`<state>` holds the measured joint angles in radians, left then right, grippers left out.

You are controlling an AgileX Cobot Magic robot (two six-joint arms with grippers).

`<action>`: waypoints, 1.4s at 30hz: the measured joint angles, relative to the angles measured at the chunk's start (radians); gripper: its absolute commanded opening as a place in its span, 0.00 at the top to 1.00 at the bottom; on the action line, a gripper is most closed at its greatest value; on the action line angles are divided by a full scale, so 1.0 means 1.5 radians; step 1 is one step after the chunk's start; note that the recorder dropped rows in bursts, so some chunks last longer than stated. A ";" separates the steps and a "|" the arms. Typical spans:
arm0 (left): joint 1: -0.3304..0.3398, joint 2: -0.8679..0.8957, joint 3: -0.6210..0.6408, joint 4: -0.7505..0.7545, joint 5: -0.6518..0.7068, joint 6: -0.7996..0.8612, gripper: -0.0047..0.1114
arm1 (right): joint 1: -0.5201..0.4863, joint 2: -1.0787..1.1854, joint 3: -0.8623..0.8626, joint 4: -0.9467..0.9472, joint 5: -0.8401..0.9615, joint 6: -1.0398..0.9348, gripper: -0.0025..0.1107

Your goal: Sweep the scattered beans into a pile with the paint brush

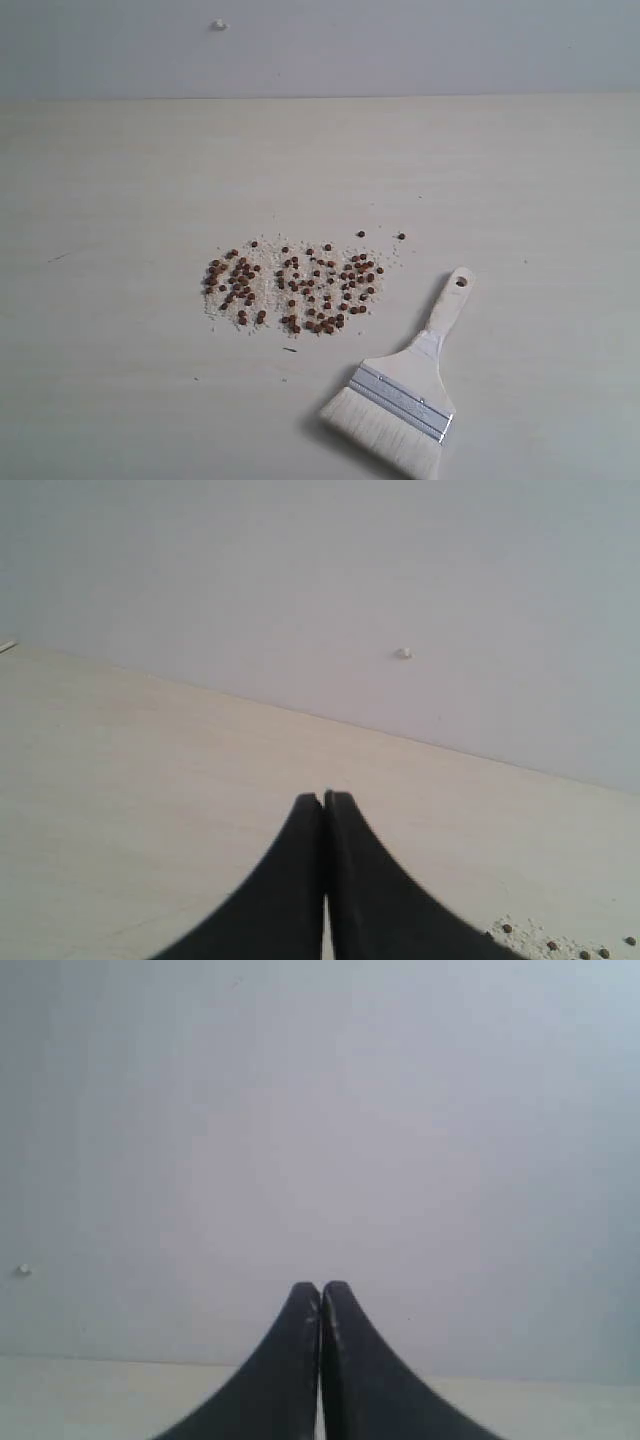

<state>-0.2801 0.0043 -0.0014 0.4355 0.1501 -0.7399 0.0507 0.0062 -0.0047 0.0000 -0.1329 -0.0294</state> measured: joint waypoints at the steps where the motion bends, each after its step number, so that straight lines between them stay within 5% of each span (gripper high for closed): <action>1: 0.000 0.000 0.000 0.000 0.000 0.000 0.96 | 0.000 0.000 0.000 0.000 0.000 0.000 0.98; 17: 0.000 0.000 0.000 0.000 0.000 0.000 0.96 | 0.000 0.000 0.000 0.000 -0.002 -0.002 0.98; 33: 0.000 0.000 0.000 0.000 0.002 0.000 0.96 | 0.000 0.000 0.000 0.006 -0.155 0.004 0.98; 42: 0.000 0.000 0.000 0.000 0.002 0.000 0.96 | 0.000 0.000 0.000 0.135 -0.177 0.263 0.98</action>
<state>-0.2801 0.0043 -0.0014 0.4355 0.1524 -0.7399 0.0507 0.0062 -0.0047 0.2020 -0.3991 0.3656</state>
